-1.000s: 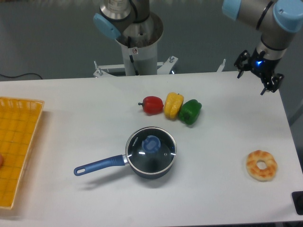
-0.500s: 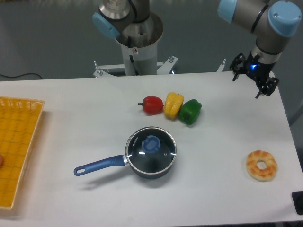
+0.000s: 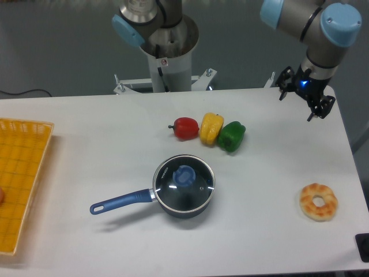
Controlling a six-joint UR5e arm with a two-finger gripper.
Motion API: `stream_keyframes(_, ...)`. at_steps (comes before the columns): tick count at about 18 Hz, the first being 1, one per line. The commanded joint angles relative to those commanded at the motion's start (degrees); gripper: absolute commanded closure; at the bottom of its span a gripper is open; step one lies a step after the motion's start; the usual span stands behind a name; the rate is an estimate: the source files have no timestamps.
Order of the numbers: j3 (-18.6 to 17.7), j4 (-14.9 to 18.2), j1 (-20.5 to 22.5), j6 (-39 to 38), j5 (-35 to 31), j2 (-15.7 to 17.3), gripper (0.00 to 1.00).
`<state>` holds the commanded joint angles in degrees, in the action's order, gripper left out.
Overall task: Open the lid
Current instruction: 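Move the open gripper over the peppers toward the saucepan lid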
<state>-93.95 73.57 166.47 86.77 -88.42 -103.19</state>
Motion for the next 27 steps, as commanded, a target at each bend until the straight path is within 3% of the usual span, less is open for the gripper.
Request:
stream_keyframes(12, -4.1, 0.1, -5.5, -4.5, 0.1, 2.6, 0.00)
stream_keyframes(27, -6.5, 0.2, -17.3, -26.6, 0.4, 5.4, 0.00)
